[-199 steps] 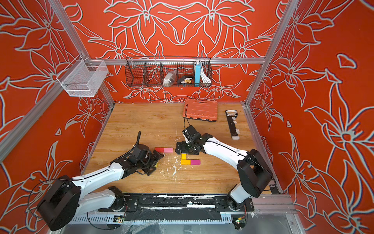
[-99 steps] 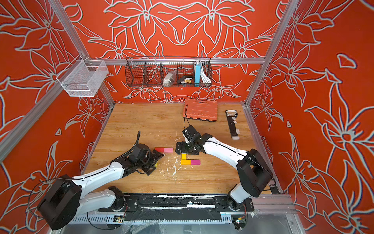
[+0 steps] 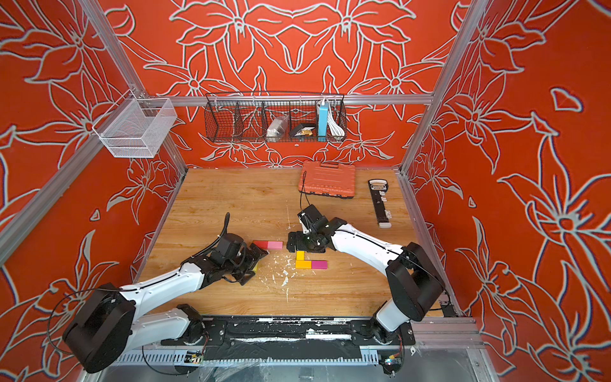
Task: Assemble the letter c with building blocks
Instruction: Assemble the building block at the center of the board.
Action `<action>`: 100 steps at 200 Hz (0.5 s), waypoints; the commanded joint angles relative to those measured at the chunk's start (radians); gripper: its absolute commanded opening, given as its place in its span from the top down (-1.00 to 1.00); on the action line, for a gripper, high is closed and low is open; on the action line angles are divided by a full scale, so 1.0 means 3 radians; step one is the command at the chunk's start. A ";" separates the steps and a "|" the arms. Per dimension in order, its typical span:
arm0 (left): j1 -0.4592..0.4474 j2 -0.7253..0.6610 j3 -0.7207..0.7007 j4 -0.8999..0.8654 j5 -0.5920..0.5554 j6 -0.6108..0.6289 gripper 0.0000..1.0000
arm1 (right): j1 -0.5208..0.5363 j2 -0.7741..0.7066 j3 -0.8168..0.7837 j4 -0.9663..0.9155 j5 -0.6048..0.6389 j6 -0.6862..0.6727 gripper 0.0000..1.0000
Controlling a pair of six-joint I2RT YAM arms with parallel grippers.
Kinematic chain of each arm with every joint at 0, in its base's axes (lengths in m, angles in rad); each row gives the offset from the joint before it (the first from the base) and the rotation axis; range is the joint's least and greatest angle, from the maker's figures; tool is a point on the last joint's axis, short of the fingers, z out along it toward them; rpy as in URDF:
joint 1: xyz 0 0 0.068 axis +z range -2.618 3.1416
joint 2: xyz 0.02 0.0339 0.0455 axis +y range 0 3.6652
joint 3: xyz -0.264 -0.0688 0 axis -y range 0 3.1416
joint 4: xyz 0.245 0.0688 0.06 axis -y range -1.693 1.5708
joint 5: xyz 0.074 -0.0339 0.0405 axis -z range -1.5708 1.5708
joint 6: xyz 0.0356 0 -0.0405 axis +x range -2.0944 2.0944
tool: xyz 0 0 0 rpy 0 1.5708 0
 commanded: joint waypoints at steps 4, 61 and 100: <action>0.0030 0.0034 0.0051 -0.0077 -0.0015 0.0037 -0.97 | -0.0017 0.0037 0.0096 -0.0059 0.0038 -0.0013 -0.87; 0.0042 0.0048 0.0058 -0.0076 0.0001 0.0042 -0.97 | -0.0018 0.0045 0.0096 -0.0051 0.0033 -0.0011 -0.86; 0.0044 0.0065 0.0061 -0.0059 0.0008 0.0042 -0.97 | -0.0018 0.0050 0.0086 -0.0049 0.0036 -0.0012 -0.87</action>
